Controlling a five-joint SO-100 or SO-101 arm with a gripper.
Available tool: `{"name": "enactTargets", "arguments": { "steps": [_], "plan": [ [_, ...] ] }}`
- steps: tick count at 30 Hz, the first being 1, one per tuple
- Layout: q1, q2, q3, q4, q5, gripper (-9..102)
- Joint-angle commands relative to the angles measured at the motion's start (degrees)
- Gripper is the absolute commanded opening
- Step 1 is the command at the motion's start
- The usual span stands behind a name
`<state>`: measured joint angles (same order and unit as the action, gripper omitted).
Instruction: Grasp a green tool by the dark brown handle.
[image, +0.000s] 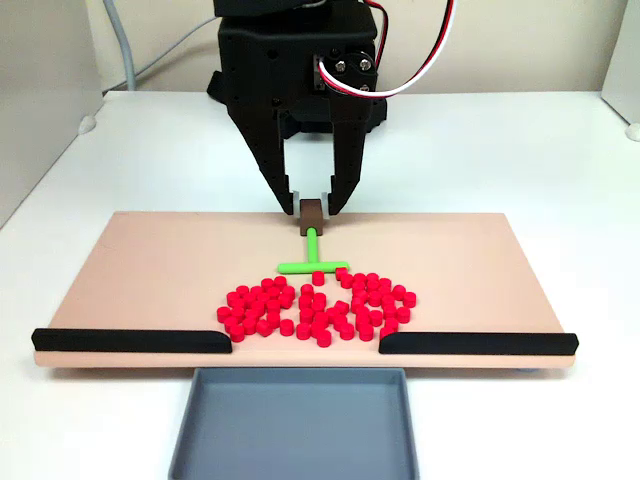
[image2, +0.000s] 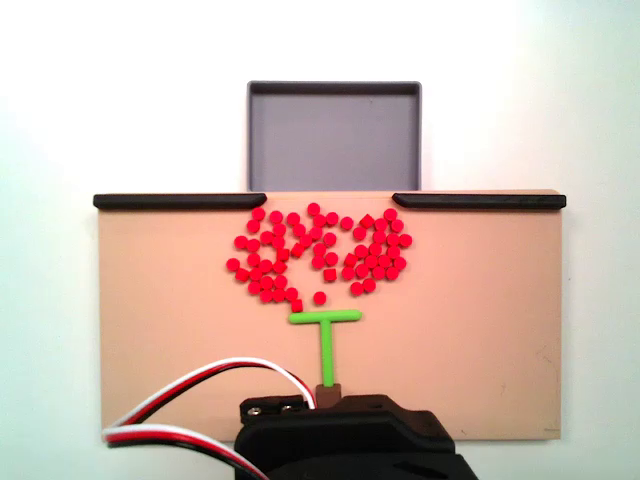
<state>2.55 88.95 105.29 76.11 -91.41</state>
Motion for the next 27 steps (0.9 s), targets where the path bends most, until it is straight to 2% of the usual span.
{"name": "enactTargets", "arguments": {
  "steps": [1,11,19,27],
  "plan": [
    [-0.3,2.2,-0.4,-0.3,0.2,10],
    [-0.4,2.2,-0.4,-0.3,0.2,7],
    [-0.4,2.0,-0.4,-0.3,0.2,0],
    [-0.4,2.1,-0.3,-0.2,0.4,0]
  ]
}}
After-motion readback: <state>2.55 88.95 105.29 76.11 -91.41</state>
